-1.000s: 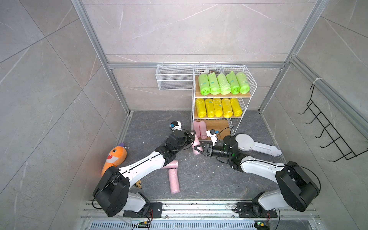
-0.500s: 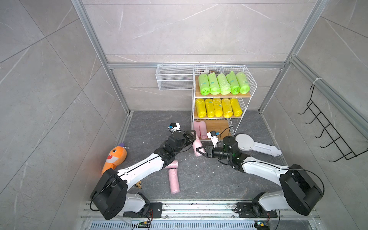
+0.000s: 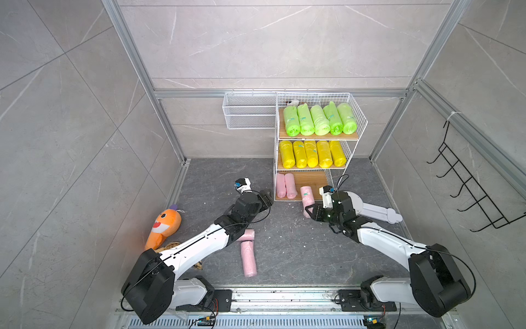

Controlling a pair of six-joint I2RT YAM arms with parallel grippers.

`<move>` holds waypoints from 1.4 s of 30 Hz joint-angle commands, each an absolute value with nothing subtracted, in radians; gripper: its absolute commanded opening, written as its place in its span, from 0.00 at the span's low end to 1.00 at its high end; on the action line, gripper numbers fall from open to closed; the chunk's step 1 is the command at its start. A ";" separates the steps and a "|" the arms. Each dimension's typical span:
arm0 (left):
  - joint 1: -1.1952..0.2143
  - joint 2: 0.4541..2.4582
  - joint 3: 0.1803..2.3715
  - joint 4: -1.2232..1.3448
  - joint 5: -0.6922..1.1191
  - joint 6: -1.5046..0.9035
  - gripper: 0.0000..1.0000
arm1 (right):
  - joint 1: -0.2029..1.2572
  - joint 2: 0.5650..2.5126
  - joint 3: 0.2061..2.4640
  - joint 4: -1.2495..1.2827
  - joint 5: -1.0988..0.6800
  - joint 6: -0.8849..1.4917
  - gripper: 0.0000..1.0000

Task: Sort the rolls of trash bags by color and place them on the shelf
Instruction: Place the roll of trash bags on the shelf.

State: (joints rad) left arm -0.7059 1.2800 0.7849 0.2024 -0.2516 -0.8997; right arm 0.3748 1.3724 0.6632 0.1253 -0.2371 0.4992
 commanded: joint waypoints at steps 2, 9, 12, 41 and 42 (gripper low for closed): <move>-0.702 1.278 0.797 0.201 -0.234 -0.865 0.79 | 0.365 1.467 0.746 0.176 -0.120 0.439 0.35; -0.702 1.265 0.792 0.182 -0.235 -0.860 0.79 | 0.354 1.642 0.843 0.245 -0.087 0.444 0.35; -0.702 1.257 0.790 0.178 -0.238 -0.859 0.79 | 0.355 1.701 0.882 0.271 -0.087 0.454 0.35; -0.701 1.220 0.763 0.138 -0.249 -0.854 0.80 | 0.334 1.998 1.165 0.276 -0.130 0.529 0.43; -0.702 1.220 0.762 0.138 -0.249 -0.854 0.80 | 0.334 2.005 1.172 0.276 -0.131 0.533 0.44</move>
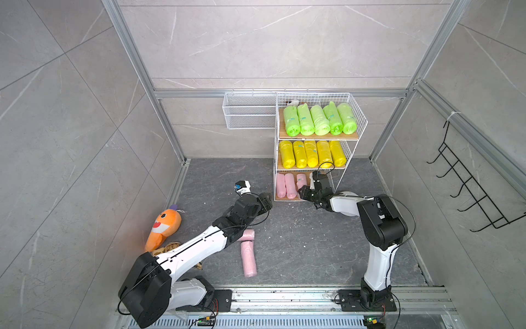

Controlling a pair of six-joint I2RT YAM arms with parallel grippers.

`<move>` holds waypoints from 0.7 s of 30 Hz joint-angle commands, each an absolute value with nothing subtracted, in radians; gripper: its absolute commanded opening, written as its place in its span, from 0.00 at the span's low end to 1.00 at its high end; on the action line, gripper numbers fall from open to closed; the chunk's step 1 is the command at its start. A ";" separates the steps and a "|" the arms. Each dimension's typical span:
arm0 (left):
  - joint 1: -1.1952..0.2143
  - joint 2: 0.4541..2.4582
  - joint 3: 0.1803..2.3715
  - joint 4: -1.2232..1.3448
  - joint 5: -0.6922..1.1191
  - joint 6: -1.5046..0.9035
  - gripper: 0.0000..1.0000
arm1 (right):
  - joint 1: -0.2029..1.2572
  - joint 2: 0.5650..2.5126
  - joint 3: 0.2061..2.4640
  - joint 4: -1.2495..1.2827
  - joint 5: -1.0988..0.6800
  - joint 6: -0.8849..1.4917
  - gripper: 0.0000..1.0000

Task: Sort the rolls of trash bags by color and place them on the shelf
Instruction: Place the roll of trash bags on the shelf.

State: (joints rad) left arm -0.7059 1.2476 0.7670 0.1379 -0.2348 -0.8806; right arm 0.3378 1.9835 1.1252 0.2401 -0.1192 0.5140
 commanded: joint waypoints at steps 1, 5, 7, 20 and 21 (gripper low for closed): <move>-0.702 1.222 0.762 0.138 -0.247 -0.853 0.80 | 0.335 2.011 1.180 0.276 -0.136 0.536 0.44; -0.702 1.220 0.761 0.129 -0.244 -0.853 0.80 | 0.334 2.015 1.195 0.275 -0.154 0.550 0.50; -0.702 1.218 0.758 0.128 -0.248 -0.853 0.80 | 0.334 1.999 1.182 0.276 -0.144 0.551 0.52; -0.702 1.237 0.752 0.060 -0.222 -0.769 0.81 | 0.325 1.791 1.027 0.284 -0.093 0.545 0.66; -0.701 1.241 0.758 0.032 -0.215 -0.747 0.81 | 0.325 1.770 1.010 0.282 -0.094 0.545 0.67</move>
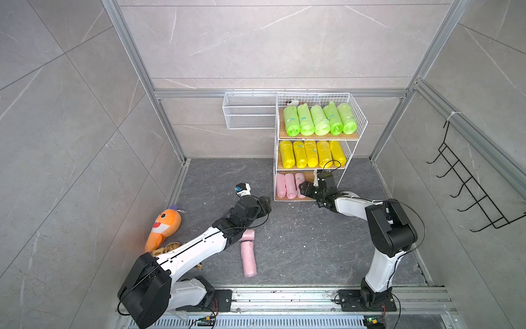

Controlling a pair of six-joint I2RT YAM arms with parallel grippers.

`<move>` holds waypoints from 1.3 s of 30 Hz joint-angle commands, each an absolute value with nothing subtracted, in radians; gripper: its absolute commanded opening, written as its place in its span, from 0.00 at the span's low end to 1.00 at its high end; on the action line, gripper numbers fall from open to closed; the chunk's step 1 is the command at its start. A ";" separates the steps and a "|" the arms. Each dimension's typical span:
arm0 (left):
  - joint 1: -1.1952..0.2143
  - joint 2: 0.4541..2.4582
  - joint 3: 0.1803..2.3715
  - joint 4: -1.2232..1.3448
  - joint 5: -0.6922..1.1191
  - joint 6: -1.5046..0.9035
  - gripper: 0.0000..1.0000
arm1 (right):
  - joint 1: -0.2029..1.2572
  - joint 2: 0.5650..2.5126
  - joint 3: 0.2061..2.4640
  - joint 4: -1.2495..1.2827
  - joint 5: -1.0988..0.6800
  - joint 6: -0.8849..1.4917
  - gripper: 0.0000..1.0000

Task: Sort the rolls of trash bags by color and place them on the shelf
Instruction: Place the roll of trash bags on the shelf.

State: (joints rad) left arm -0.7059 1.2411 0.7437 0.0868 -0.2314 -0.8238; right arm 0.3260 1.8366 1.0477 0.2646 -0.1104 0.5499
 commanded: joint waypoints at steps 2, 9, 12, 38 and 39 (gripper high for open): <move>-0.702 1.250 0.771 -0.029 -0.210 -0.708 0.82 | 0.326 1.731 0.974 0.279 -0.090 0.547 0.67; -0.702 1.188 0.758 -0.251 -0.228 -0.706 0.81 | 0.330 1.572 0.812 0.289 -0.116 0.574 0.68; -0.708 1.126 0.753 -0.373 -0.258 -0.774 0.80 | 0.334 1.483 0.757 0.258 -0.117 0.564 0.69; -0.772 1.250 0.606 -0.468 -0.115 -0.891 0.76 | 0.394 1.315 0.638 0.121 -0.181 0.524 0.74; -0.772 1.262 0.606 -0.457 -0.115 -0.889 0.73 | 0.392 1.314 0.638 0.121 -0.182 0.525 0.73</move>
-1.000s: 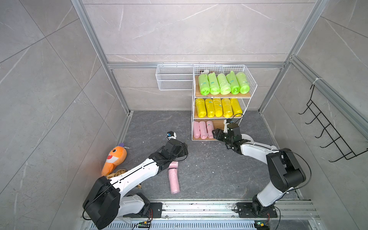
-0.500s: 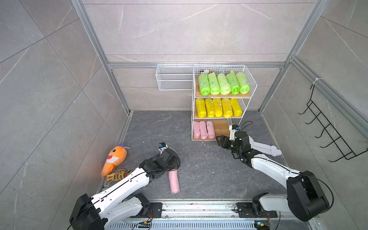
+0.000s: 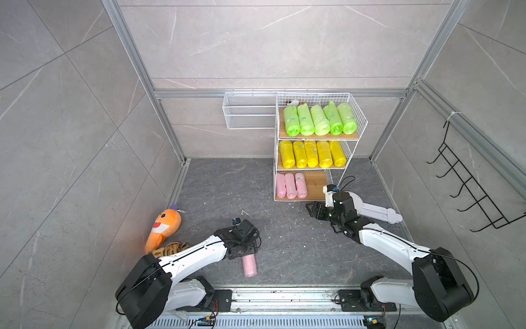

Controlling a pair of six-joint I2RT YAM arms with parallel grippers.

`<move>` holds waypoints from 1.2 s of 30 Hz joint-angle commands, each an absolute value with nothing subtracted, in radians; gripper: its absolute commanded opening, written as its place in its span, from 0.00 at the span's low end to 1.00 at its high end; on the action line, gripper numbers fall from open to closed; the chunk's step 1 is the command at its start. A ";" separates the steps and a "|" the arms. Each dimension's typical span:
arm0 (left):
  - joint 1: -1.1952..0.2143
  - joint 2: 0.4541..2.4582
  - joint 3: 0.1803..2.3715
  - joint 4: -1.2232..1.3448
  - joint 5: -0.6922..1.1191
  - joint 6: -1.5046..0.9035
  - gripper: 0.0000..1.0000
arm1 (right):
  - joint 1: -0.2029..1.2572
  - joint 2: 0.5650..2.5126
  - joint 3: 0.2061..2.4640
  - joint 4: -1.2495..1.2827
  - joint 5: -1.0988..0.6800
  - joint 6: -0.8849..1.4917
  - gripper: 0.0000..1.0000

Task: Sort the rolls of trash bags by color and place them on the shelf
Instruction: Place the roll of trash bags on the shelf, then pick up the roll of trash bags from the center of the board.

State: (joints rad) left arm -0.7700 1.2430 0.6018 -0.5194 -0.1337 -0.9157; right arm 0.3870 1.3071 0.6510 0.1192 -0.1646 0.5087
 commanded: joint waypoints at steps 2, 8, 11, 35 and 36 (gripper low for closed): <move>-0.772 1.274 0.606 -0.444 -0.120 -0.887 0.67 | 0.394 1.312 0.640 0.115 -0.185 0.525 0.74; -0.772 1.273 0.588 -0.402 -0.080 -0.895 0.48 | 0.396 1.277 0.643 0.054 -0.186 0.501 0.75; -0.772 1.280 0.598 -0.369 0.011 -0.889 0.45 | 0.396 1.260 0.649 0.014 -0.195 0.481 0.76; -0.738 1.494 0.921 0.254 0.027 -1.087 0.35 | 0.442 1.246 0.566 0.324 -0.725 0.653 0.85; -0.740 1.491 0.919 0.260 0.031 -1.089 0.35 | 0.448 1.260 0.567 0.334 -0.723 0.651 0.85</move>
